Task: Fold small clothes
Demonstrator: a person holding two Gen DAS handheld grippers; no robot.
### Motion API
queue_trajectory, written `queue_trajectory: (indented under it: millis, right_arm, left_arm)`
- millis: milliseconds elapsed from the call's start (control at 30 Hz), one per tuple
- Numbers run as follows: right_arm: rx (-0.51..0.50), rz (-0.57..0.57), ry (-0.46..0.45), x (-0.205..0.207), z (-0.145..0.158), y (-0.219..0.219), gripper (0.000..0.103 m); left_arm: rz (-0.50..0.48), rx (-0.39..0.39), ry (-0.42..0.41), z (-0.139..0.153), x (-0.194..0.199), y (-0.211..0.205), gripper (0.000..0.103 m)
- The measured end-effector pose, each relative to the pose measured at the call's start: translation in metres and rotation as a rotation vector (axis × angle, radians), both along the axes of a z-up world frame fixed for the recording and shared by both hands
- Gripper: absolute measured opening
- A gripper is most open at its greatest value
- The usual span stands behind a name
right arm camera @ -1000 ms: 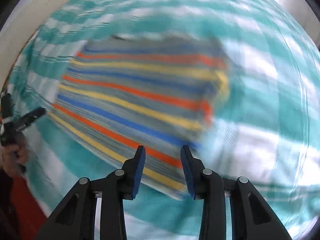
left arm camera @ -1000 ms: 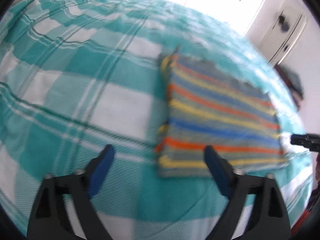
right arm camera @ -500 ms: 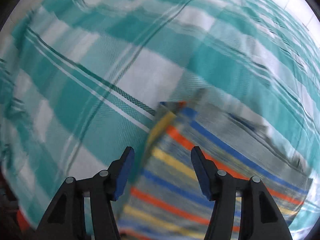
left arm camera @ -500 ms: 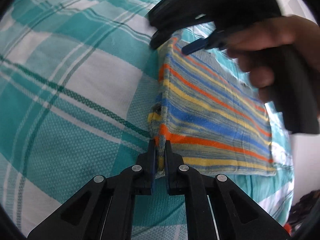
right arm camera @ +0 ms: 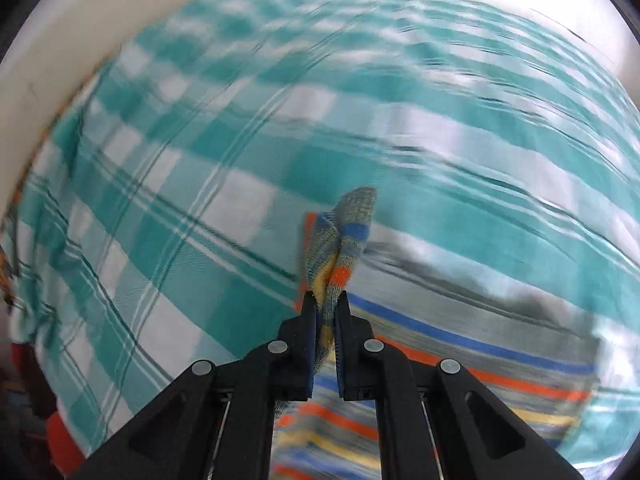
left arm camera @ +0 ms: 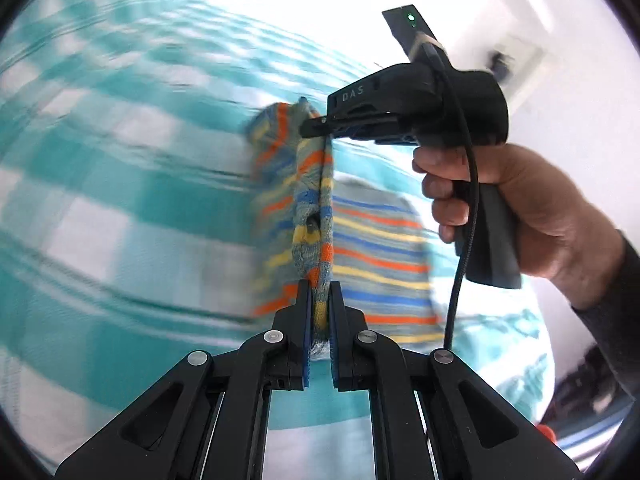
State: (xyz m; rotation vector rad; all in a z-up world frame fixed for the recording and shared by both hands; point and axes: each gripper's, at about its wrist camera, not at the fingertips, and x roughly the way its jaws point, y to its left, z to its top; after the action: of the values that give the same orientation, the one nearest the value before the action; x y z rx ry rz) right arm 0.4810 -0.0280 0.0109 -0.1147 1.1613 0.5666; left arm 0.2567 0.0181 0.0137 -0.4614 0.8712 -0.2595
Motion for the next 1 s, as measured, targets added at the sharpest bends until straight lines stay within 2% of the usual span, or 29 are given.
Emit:
queue_trajectory:
  millis: [133, 233, 367, 467, 600, 667, 733, 800, 833, 867, 900, 933, 1000]
  right_arm:
    - [0.055, -0.088, 0.016, 0.009, 0.000, -0.102, 0.008]
    - [0.074, -0.176, 0.053, 0.009, -0.023, -0.171, 0.008]
    - [0.152, -0.311, 0.117, 0.004, -0.064, -0.238, 0.008]
    - [0.231, -0.344, 0.113, -0.003, -0.071, -0.261, 0.008]
    - [0.244, -0.344, 0.062, -0.005, -0.065, -0.266, 0.007]
    - [0.253, -0.358, 0.052, -0.006, -0.067, -0.270, 0.007]
    - [0.208, -0.366, 0.062, -0.007, -0.078, -0.268, 0.008]
    - [0.177, -0.361, 0.071, -0.011, -0.084, -0.269, 0.012]
    - [0.192, -0.361, 0.075, -0.013, -0.082, -0.273, 0.016]
    - [0.198, -0.366, 0.072, -0.016, -0.078, -0.278, 0.029]
    - [0.187, -0.372, 0.056, -0.022, -0.071, -0.283, 0.051]
    - [0.161, -0.373, 0.018, -0.031, -0.059, -0.288, 0.055]
    - [0.121, -0.353, -0.030, -0.047, -0.043, -0.292, 0.055]
  left_arm:
    - [-0.124, -0.006, 0.020, -0.011, 0.026, -0.071, 0.005]
    - [-0.211, 0.015, 0.073, -0.038, 0.044, -0.126, 0.005]
    - [-0.259, 0.058, 0.124, -0.060, 0.054, -0.165, 0.005]
    - [-0.275, 0.084, 0.105, -0.056, 0.046, -0.177, 0.005]
    - [-0.268, 0.098, 0.086, -0.060, 0.051, -0.184, 0.005]
    - [-0.282, 0.149, 0.083, -0.070, 0.051, -0.198, 0.005]
    - [-0.309, 0.225, 0.080, -0.081, 0.044, -0.214, 0.007]
    - [-0.319, 0.251, 0.079, -0.074, 0.036, -0.215, 0.025]
    - [-0.350, 0.235, 0.092, -0.065, 0.030, -0.210, 0.052]
    - [-0.358, 0.226, 0.087, -0.057, 0.022, -0.203, 0.069]
    - [-0.353, 0.221, 0.070, -0.050, 0.015, -0.196, 0.070]
    - [-0.341, 0.212, 0.048, -0.041, 0.005, -0.182, 0.070]
    - [-0.262, 0.185, 0.034, -0.026, -0.008, -0.143, 0.070]
